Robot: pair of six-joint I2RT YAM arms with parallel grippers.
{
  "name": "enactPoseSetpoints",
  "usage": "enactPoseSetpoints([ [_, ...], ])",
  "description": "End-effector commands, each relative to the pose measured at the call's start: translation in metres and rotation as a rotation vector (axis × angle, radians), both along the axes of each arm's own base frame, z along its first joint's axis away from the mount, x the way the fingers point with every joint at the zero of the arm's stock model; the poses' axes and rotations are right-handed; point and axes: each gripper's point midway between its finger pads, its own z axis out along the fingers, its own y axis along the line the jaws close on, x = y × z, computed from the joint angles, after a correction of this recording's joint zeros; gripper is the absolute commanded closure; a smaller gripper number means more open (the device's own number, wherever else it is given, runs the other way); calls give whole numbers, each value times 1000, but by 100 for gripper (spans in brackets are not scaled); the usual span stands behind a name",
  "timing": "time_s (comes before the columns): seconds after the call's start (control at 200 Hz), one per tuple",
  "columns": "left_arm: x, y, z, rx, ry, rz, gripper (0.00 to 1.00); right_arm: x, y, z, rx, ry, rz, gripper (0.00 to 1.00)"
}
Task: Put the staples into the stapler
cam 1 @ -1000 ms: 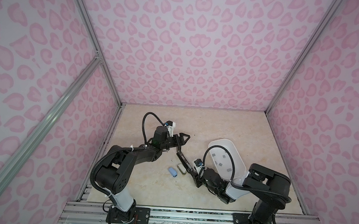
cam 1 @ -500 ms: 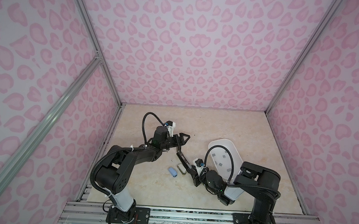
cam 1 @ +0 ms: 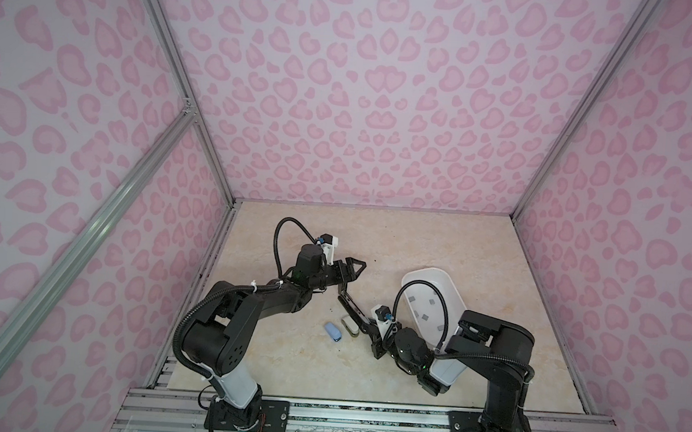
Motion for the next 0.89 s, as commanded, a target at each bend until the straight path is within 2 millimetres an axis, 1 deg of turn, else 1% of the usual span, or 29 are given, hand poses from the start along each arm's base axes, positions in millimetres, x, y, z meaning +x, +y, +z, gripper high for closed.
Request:
enactPoseSetpoints([
  [0.0,-10,0,8,33,-75,-8,6,3,-2,5,25,-20,-21,86],
  [0.125,-30,1,0,68,-77,-10,5,1,-4,3,31,-16,-19,87],
  [0.265,-50,-5,-8,90,-78,-14,4,0,-2,3,37,-12,-13,88],
  [0.32,-52,-5,-11,93,-74,-4,5,0,-2,3,39,-12,-12,88],
  [0.425,-51,-3,-19,109,-56,16,4,0,-2,4,43,-12,-12,88],
  [0.57,-51,-8,-22,110,-48,-4,4,0,-3,3,41,-10,-17,88],
  [0.765,-63,-11,-26,120,-43,6,3,1,-3,2,40,-10,-23,88],
  [0.89,-73,-14,-33,139,-33,17,3,1,-3,2,40,-11,-22,88],
])
